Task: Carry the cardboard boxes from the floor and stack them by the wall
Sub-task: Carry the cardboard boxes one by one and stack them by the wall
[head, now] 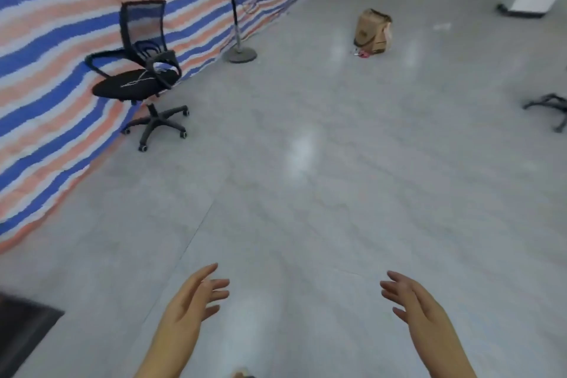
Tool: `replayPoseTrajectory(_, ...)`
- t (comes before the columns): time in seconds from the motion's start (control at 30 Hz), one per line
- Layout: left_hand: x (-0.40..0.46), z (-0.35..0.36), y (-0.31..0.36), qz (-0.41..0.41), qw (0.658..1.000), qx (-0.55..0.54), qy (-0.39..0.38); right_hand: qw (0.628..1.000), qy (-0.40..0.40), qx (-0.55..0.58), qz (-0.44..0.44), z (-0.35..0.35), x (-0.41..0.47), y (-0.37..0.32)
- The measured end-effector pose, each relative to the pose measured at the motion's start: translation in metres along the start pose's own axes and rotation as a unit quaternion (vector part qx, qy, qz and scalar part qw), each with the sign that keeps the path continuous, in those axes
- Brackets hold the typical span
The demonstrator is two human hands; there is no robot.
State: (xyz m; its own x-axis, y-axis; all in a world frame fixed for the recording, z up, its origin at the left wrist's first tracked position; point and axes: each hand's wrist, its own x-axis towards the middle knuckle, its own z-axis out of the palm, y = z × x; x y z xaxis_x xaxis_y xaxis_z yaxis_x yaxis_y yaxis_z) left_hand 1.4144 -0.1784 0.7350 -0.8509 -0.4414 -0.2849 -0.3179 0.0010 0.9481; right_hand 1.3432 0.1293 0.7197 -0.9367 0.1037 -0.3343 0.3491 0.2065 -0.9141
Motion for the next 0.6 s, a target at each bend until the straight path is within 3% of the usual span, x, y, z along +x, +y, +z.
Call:
replayPoseTrajectory(0.13, 0.039, 0.063, 0.01, -0.013, 0.996, 0.027, -0.079, 0.995, 0.062, 0.043, 0.064, -0.031, 0.017, 0.015)
replayPoseTrajectory(0.33, 0.111, 0.143, 0.018, -0.048, 0.985, 0.066, -0.155, 0.981, 0.09, 0.089, 0.145, -0.048, 0.09, 0.015)
replayPoseTrajectory(0.6, 0.271, 0.225, 0.106, 0.024, 0.979, 0.083, -0.182, 0.985, 0.144, 0.078, 0.056, -0.075, 0.249, -0.073)
